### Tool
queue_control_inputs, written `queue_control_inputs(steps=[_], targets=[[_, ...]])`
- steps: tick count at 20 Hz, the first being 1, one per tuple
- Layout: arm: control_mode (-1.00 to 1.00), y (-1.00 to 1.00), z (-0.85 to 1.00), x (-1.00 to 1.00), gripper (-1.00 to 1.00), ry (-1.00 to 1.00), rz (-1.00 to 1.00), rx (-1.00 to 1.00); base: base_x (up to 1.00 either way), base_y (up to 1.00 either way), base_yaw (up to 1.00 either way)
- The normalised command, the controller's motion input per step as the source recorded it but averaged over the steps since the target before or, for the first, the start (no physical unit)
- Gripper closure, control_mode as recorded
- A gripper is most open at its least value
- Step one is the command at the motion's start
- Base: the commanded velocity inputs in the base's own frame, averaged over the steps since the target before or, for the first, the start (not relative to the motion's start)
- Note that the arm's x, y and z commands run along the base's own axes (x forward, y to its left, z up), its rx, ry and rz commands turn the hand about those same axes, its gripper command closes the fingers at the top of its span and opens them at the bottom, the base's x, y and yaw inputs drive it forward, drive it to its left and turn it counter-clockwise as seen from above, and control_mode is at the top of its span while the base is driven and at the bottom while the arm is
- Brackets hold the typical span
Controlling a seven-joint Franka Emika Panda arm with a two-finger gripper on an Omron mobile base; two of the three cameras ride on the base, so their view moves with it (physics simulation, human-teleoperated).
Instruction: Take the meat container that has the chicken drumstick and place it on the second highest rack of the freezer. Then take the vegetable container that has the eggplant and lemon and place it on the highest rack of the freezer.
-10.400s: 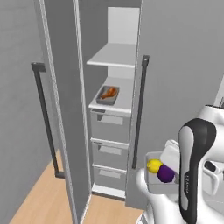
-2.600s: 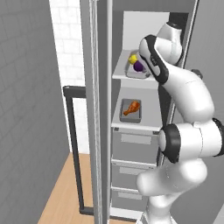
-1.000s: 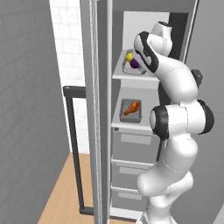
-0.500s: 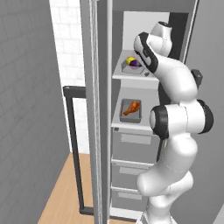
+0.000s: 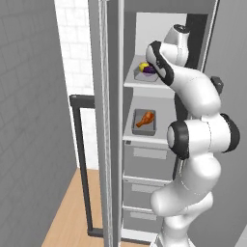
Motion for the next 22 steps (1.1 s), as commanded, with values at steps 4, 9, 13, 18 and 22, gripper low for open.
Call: queue_control_inputs(steps=[4, 9, 13, 18, 22], targets=[[-1.00, 0.00, 0.06, -0.29, -1.00, -0.20, 0.02, -0.19, 0.00, 0.00, 0.00], [-1.00, 0.00, 0.60, -0.49, -1.00, -0.03, 0.05, -0.08, 0.00, 0.00, 0.00], [-1.00, 0.06, 0.40, -0.86, -1.00, 0.00, 0.05, -0.06, 0.00, 0.00, 0.00], [-1.00, 0.01, 0.00, -1.00, -1.00, -0.10, 0.02, -0.04, 0.00, 0.00, 0.00], [-1.00, 0.18, 0.00, -1.00, -1.00, -0.02, 0.00, 0.00, 0.00, 0.00, 0.00]])
